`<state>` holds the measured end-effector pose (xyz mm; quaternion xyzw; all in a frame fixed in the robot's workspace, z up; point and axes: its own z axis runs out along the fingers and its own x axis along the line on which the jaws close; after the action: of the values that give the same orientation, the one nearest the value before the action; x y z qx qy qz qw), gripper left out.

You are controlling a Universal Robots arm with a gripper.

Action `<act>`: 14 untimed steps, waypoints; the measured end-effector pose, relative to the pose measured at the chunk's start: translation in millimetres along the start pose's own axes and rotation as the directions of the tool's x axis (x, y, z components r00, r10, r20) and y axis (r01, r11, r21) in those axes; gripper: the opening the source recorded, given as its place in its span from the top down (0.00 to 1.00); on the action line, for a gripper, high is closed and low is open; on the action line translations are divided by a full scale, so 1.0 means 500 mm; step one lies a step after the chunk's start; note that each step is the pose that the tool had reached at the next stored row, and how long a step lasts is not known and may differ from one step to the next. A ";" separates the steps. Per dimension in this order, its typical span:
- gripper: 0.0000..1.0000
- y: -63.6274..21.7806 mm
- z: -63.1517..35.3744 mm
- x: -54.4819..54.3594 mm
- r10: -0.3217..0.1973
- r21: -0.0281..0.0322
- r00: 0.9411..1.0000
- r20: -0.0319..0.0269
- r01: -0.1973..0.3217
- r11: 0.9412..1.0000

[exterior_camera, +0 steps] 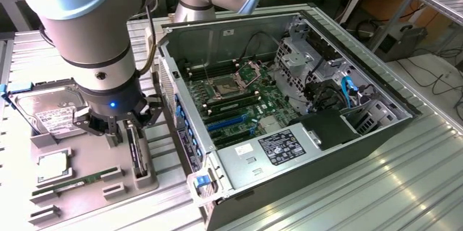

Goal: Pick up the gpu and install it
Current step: 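Pick up the gpu and move the gpu toward the slot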

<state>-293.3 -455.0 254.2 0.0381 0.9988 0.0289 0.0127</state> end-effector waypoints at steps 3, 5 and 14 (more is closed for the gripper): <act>0.58 -0.001 0.009 0.000 0.000 0.000 1.000 0.000 0.000 1.000; 0.58 -0.001 0.014 0.001 0.001 0.000 1.000 0.000 -0.001 1.000; 0.58 -0.001 0.017 0.001 0.002 0.000 1.000 0.000 -0.002 1.000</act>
<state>-293.8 -455.0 245.5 0.0392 0.9987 0.0290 0.0127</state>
